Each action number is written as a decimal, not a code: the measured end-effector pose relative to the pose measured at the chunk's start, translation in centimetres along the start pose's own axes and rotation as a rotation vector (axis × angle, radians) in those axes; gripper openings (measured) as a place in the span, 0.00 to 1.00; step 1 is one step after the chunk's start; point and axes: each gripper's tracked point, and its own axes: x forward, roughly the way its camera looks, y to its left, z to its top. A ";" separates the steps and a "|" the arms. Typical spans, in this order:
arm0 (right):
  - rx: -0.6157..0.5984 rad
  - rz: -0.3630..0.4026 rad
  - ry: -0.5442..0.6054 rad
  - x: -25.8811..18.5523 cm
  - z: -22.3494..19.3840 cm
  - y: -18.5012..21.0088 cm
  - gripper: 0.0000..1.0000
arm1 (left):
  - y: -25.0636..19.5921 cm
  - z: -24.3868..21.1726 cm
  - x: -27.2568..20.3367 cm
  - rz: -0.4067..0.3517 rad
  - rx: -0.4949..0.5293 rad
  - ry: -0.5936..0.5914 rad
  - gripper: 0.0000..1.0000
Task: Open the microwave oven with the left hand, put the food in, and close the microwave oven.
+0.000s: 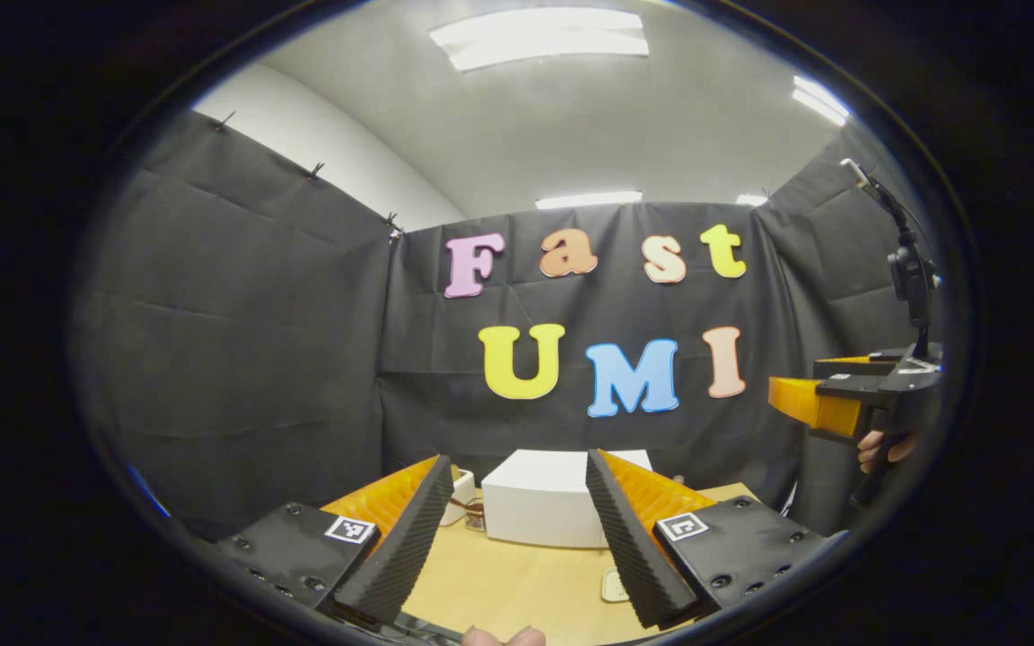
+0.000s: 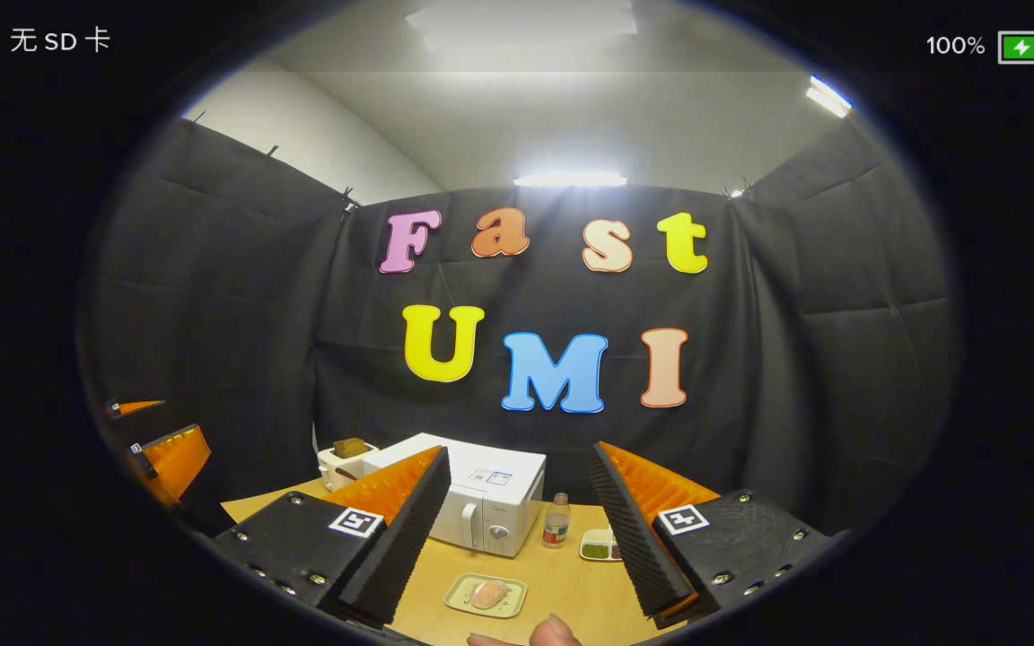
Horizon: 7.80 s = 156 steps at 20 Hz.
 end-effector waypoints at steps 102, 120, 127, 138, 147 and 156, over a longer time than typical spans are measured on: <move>-0.031 -0.201 0.157 4.3 -5.6 -7.3 0.96 | -12.0 -45.6 25.7 -0.380 0.035 0.605 0.14; -0.120 0.060 0.316 1.5 -12.2 4.5 0.95 | 7.2 -46.3 18.7 -0.205 0.082 0.709 0.13; -0.125 0.067 0.374 4.6 -14.0 11.7 0.96 | 12.5 -46.9 18.4 -0.306 0.012 0.759 0.20; -0.104 0.115 0.413 9.1 -16.1 13.0 0.96 | 17.9 -46.0 18.0 -0.291 0.029 0.757 0.93; -0.052 0.035 0.489 11.6 -22.9 7.2 0.96 | 20.1 -35.8 13.3 -0.103 0.033 0.590 0.95; -0.026 0.081 0.667 14.1 -34.6 5.6 0.96 | 14.0 -27.0 9.8 0.029 -0.133 0.514 0.94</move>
